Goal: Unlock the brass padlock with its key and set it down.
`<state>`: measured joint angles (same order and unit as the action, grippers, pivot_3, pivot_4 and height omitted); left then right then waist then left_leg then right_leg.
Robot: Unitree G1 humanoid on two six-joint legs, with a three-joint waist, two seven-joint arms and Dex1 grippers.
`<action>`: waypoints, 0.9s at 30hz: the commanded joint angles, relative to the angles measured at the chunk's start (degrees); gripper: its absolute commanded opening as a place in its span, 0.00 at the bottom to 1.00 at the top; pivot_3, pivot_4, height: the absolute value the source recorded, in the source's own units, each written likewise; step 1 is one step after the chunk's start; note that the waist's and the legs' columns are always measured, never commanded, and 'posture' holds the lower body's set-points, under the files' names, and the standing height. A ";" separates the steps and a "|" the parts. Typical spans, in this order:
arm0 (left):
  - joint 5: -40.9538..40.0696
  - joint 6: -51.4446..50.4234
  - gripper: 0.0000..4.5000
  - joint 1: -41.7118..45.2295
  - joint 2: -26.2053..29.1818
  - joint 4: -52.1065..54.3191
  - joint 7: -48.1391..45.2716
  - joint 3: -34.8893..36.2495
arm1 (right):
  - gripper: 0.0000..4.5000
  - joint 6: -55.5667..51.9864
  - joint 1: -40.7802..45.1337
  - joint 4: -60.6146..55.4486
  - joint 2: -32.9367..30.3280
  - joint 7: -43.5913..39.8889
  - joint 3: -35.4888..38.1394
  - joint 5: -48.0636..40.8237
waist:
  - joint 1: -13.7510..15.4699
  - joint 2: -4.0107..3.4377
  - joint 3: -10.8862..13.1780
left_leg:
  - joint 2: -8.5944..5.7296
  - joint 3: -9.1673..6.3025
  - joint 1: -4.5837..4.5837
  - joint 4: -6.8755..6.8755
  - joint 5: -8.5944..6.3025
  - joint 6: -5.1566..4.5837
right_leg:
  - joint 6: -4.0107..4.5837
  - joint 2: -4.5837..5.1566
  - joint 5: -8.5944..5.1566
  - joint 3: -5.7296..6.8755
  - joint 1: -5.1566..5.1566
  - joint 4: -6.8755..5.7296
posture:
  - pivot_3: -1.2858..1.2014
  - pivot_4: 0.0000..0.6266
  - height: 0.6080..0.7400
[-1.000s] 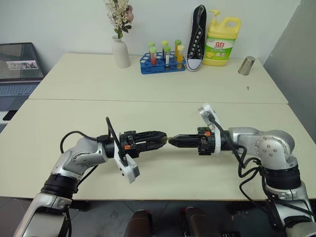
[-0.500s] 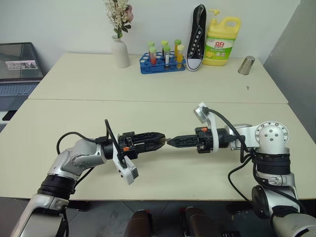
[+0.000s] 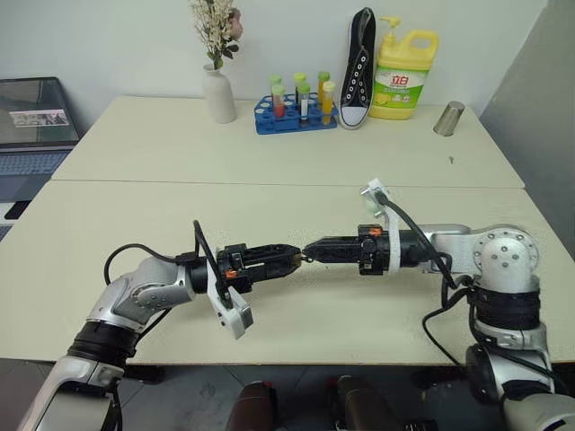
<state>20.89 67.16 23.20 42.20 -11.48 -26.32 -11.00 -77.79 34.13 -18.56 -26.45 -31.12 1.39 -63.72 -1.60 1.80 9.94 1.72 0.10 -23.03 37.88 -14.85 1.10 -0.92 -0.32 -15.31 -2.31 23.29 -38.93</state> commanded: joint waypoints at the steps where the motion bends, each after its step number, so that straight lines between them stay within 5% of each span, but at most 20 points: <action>1: -1.04 -0.66 0.22 0.95 0.66 0.75 0.38 0.31 | 0.61 9.54 -2.66 -5.80 -4.23 -7.66 -5.04 6.94 | -0.12 -0.01 0.01 | 0.00 0.03 0.00 0.00 0.00 0.00 | -0.16 0.00 -0.09 -0.03 0.01 0.00 | 0.52 0.24 1.00; 6: -1.76 -1.18 0.22 1.19 0.44 0.93 0.22 -0.15 | 1.00 22.74 -7.31 -6.80 -7.70 -12.36 -9.59 17.69 | -0.17 -0.02 0.02 | 0.03 0.05 0.04 0.01 0.00 0.00 | -0.18 -0.02 -0.11 -0.04 0.01 -0.01 | 0.52 0.24 1.00; 24: -1.95 -0.44 0.22 1.82 0.08 -0.33 0.45 -0.58 | 1.00 20.72 -3.45 -1.42 4.00 -7.13 -8.99 15.55 | -0.12 -0.03 0.02 | 0.03 0.05 0.06 0.02 0.00 0.01 | 0.07 -0.03 0.04 -0.04 0.00 -0.04 | 0.52 0.24 1.00; 27: -1.98 -0.76 0.22 1.21 0.30 0.83 0.35 -0.44 | 0.87 20.56 -3.20 -1.46 3.44 -8.17 -9.49 15.67 | -0.12 -0.03 0.02 | 0.03 0.06 0.05 0.02 0.00 0.00 | 0.07 -0.03 0.04 -0.04 0.00 -0.03 | 0.52 0.24 1.00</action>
<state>20.31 66.40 24.32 42.43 -12.11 -26.75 -11.86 -57.22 29.96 -19.25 -22.59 -38.54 -8.13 -48.22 -1.72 1.77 9.97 1.75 0.16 -22.98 37.90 -14.85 1.10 -0.85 -0.35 -15.27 -2.36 23.28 -38.96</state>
